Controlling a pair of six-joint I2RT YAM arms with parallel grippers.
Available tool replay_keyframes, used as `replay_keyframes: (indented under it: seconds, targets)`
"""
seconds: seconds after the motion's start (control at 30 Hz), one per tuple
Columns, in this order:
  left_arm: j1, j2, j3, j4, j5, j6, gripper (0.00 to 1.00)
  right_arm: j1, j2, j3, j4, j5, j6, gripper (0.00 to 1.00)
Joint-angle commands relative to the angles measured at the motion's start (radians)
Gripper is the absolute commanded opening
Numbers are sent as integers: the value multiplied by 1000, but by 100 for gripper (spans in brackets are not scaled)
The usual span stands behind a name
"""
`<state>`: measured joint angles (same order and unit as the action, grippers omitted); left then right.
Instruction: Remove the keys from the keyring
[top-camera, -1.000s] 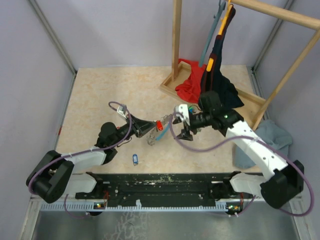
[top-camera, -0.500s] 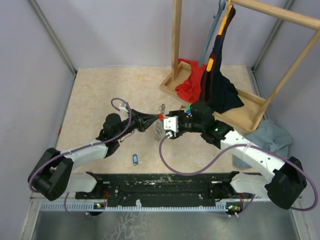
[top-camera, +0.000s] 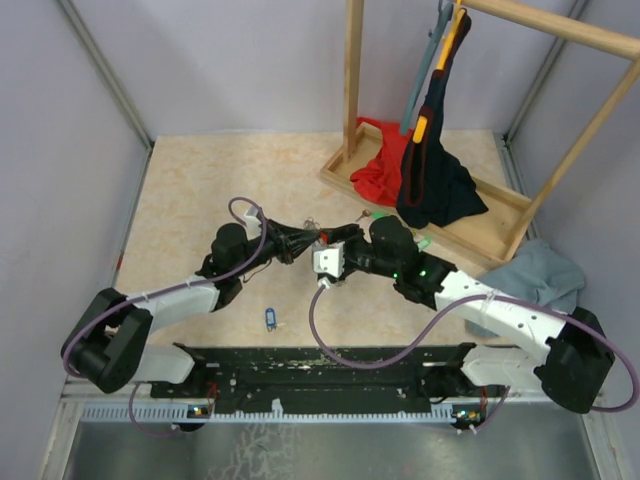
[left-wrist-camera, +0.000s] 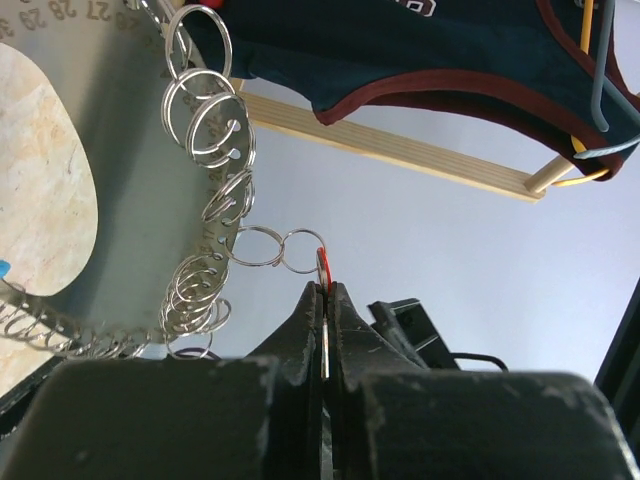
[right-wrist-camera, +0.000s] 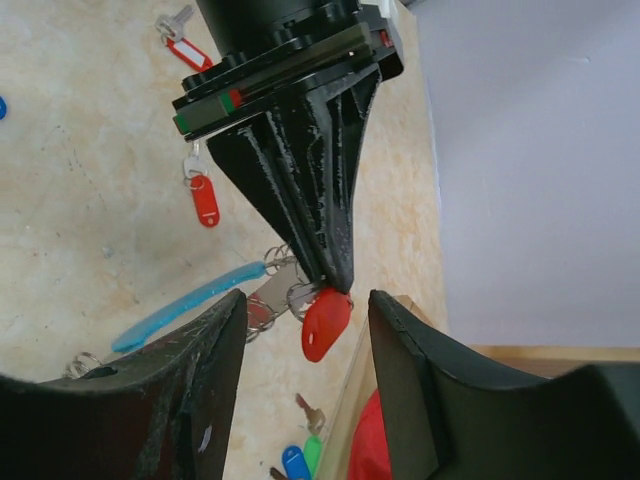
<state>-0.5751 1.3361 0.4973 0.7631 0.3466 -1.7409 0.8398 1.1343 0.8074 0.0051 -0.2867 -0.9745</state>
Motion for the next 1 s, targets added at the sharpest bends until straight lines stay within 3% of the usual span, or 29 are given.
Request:
replay_keyframes:
  seconds: [0.0, 0.27, 0.63, 0.9, 0.97]
  targets:
    - [4, -5, 30, 65, 23, -28, 0, 34, 6, -16, 101, 82, -33, 50]
    - [4, 0, 21, 98, 31, -40, 0, 42, 8, -41, 144, 120, -56, 30]
    - [4, 0, 12, 105, 25, -48, 0, 77, 14, -60, 187, 170, -71, 22]
    - [1, 21, 6, 156, 37, -62, 0, 81, 10, -78, 216, 195, -93, 0]
    - [0, 28, -1, 183, 37, -65, 0, 81, 3, -80, 223, 203, -85, 0]
